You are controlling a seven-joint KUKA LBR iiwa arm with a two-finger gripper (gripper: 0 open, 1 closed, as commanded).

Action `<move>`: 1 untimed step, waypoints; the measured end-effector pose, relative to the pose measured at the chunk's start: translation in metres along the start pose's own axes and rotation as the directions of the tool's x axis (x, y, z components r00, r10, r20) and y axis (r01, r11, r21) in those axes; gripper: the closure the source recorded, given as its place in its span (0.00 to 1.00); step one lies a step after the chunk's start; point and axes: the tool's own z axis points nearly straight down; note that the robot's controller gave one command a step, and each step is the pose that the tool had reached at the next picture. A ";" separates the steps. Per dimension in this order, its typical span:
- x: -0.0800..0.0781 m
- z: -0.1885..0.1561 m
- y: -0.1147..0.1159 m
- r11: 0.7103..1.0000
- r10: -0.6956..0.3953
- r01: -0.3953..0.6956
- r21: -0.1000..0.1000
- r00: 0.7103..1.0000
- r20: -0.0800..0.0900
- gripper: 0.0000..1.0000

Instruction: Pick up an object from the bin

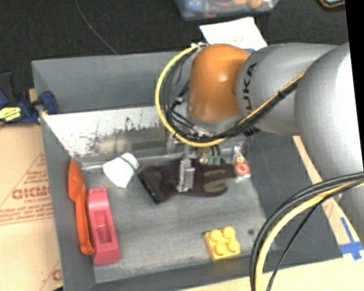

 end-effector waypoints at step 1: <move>0.002 0.029 -0.001 1.000 0.027 -0.027 -0.012 1.000 0.017 0.00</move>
Offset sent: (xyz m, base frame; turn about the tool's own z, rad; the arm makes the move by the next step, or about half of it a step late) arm 0.0005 -0.0157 -0.0305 0.0621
